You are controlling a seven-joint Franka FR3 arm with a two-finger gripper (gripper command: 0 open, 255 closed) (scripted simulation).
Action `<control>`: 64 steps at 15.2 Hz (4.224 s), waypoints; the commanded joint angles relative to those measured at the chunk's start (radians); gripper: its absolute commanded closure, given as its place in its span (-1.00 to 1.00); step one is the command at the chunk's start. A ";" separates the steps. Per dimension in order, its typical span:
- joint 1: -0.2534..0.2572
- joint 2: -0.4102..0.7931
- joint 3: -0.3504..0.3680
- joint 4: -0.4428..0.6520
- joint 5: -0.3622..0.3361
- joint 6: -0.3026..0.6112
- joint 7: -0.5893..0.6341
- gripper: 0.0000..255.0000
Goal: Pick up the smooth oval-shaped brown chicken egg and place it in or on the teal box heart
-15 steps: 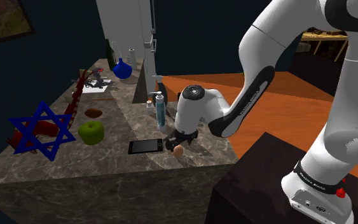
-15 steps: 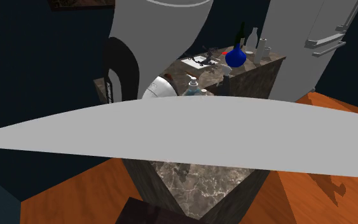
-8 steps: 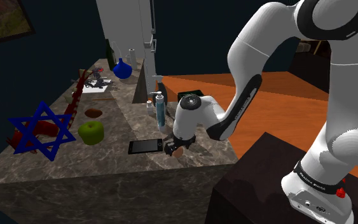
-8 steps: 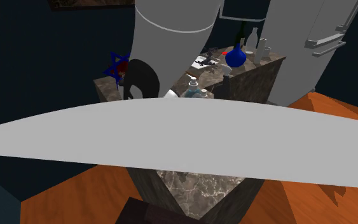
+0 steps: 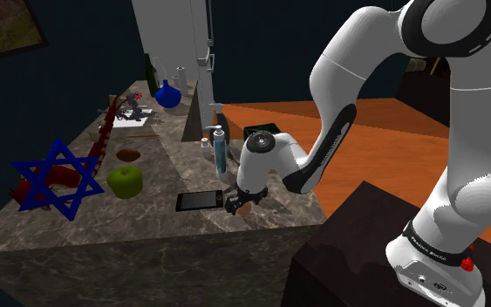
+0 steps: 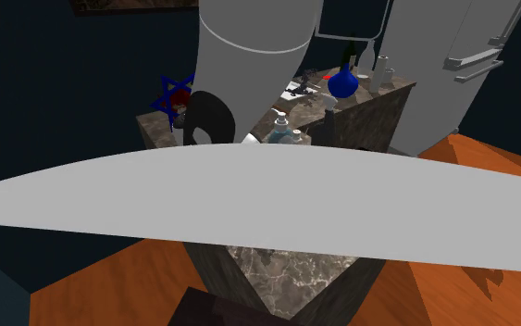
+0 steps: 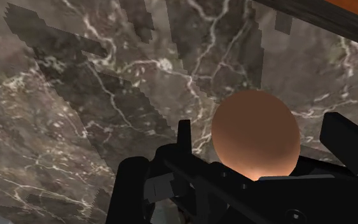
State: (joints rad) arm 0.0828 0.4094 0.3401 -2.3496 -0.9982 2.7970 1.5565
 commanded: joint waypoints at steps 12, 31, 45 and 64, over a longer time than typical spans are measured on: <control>-0.018 -0.028 0.024 -0.012 0.041 -0.011 -0.036 1.00; -0.160 -0.301 0.225 -0.078 0.482 -0.140 -0.399 1.00; -0.190 -0.445 0.227 -0.055 0.724 -0.245 -0.646 1.00; -0.413 -0.198 0.028 0.237 0.734 -0.254 -1.100 1.00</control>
State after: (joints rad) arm -0.3217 0.1812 0.3771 -2.1507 -0.2592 2.5514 0.4768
